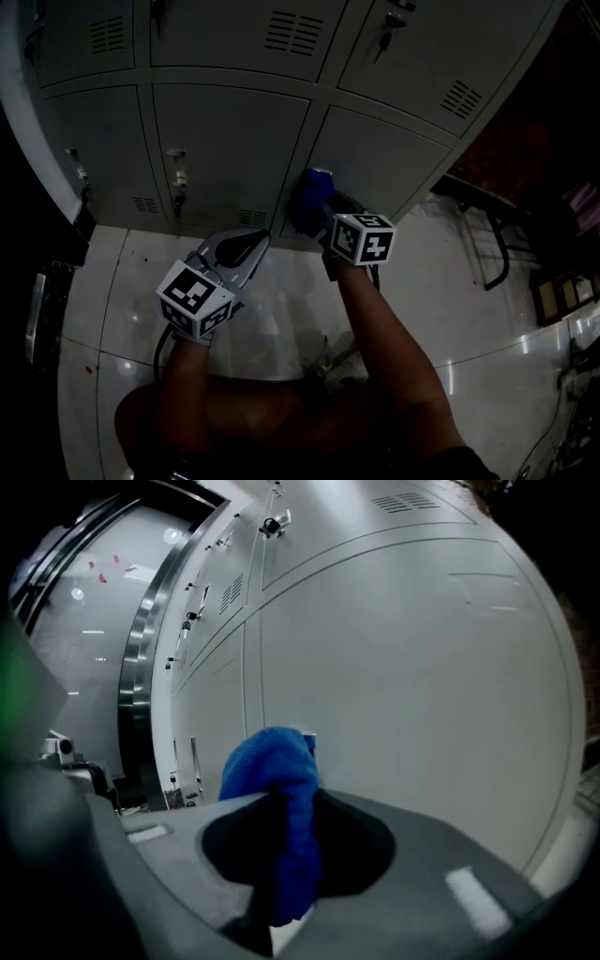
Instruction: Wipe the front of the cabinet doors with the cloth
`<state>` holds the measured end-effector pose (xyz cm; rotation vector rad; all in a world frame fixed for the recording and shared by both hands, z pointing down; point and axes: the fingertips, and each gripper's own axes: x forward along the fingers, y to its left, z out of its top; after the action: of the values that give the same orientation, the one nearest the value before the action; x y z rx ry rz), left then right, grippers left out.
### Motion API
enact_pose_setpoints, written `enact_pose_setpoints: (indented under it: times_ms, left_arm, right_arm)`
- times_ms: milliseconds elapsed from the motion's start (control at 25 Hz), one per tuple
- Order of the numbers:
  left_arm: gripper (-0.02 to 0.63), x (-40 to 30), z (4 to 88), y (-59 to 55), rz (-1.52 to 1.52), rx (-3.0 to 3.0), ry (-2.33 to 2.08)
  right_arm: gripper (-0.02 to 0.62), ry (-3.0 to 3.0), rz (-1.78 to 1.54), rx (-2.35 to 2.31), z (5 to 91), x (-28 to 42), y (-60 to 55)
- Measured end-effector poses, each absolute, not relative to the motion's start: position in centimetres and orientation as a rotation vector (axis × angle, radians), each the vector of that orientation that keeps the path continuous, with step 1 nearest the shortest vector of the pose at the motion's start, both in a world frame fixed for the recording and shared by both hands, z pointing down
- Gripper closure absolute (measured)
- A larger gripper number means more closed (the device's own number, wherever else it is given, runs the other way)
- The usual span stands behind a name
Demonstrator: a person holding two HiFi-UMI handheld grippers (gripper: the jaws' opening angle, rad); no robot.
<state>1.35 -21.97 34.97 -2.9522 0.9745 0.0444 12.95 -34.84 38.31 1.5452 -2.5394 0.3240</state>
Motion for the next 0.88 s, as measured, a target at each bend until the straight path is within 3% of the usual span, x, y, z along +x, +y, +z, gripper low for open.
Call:
enact_pose_setpoints:
  times_ms: [880]
  left_arm:
    - [0.606,2.2,35.8,-21.9,-0.018,-2.952,0.956]
  right_arm:
    - [0.518,-2.310,0.456,1.945,37.2,33.5,-32.9]
